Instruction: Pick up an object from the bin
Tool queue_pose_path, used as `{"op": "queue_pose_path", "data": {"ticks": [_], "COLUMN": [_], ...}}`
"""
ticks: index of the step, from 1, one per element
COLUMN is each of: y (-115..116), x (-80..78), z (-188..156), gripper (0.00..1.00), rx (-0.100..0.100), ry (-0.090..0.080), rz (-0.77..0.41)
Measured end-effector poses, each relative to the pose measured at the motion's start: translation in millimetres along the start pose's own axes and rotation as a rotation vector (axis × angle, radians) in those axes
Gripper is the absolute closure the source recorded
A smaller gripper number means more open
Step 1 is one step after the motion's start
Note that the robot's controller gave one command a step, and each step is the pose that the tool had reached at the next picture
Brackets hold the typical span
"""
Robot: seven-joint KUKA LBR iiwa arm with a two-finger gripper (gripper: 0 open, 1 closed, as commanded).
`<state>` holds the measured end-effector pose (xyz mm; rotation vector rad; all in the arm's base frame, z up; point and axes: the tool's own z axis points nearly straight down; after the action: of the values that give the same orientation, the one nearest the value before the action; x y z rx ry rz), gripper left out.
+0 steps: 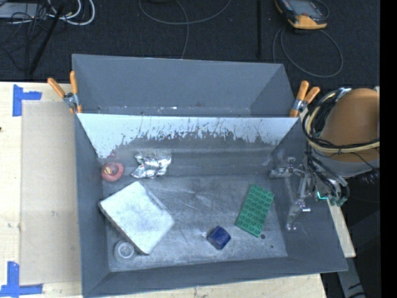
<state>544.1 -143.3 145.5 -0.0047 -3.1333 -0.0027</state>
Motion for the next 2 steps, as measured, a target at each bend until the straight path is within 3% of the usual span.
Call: {"op": "queue_pose_path", "data": {"ticks": [1,2], "y": [26.7,61.7], "x": [17.6,32.0], "z": [68.6,73.3], "gripper": [0.00,0.00], "rx": [0.010,0.008], "ry": [-0.022,-0.016], "rz": [-0.548,-0.615]}}
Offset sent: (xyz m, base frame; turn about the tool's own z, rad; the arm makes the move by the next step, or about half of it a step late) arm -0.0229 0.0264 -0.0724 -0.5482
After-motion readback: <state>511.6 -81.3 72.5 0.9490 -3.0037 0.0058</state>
